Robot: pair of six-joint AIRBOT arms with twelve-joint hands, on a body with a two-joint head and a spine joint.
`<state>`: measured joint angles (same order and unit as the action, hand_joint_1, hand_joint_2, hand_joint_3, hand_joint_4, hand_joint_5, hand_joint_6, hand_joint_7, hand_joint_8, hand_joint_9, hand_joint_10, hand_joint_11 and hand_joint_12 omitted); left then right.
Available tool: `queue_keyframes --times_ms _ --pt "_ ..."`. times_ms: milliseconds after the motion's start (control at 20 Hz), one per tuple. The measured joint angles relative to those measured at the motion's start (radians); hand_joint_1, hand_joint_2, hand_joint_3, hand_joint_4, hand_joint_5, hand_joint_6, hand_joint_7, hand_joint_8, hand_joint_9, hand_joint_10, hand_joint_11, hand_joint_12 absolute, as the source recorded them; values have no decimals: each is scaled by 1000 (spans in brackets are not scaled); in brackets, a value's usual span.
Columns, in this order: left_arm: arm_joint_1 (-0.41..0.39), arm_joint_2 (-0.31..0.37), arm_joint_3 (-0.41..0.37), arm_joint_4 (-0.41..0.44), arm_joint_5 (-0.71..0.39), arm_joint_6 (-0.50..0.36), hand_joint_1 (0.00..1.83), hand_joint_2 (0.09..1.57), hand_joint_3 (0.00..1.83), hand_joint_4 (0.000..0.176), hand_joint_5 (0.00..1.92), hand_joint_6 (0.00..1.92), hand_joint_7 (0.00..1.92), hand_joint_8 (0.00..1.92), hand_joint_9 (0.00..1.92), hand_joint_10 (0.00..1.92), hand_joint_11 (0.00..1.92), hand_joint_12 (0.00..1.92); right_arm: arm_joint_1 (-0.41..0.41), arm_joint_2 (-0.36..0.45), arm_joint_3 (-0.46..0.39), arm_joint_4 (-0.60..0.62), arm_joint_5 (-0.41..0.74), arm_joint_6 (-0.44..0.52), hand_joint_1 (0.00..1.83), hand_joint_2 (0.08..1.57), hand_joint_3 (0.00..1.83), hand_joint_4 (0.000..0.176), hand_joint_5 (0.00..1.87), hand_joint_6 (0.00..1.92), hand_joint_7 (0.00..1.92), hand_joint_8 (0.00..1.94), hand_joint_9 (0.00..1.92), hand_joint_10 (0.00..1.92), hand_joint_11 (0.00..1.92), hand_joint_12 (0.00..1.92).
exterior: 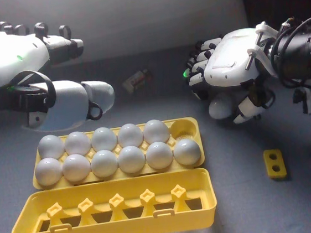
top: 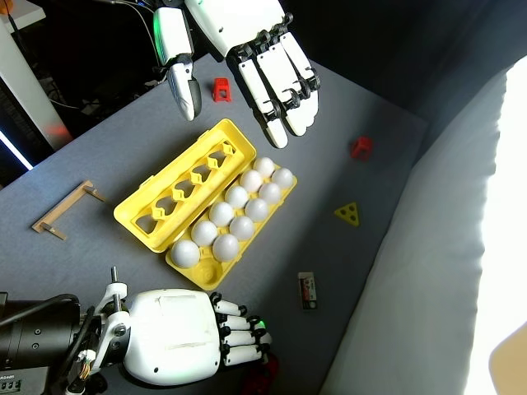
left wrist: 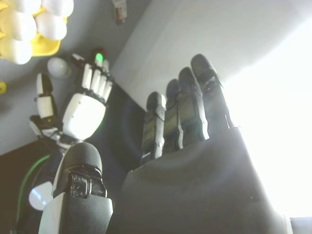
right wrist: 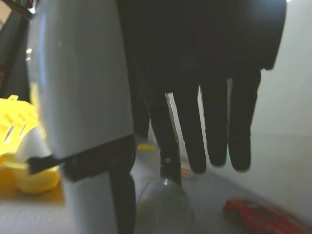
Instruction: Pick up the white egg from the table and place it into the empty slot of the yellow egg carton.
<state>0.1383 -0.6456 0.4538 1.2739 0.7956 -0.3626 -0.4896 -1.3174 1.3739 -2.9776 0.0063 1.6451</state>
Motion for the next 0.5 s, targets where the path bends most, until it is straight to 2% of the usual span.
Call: queue_keyframes --times_ms 500 --pt "0 0 0 -1 0 0 0 1294 2 52 129 1 111 1 128 0 0 594 -6 -11 2 0 -8 2 1034 968 0 0 292 949 170 1 108 56 0 652"
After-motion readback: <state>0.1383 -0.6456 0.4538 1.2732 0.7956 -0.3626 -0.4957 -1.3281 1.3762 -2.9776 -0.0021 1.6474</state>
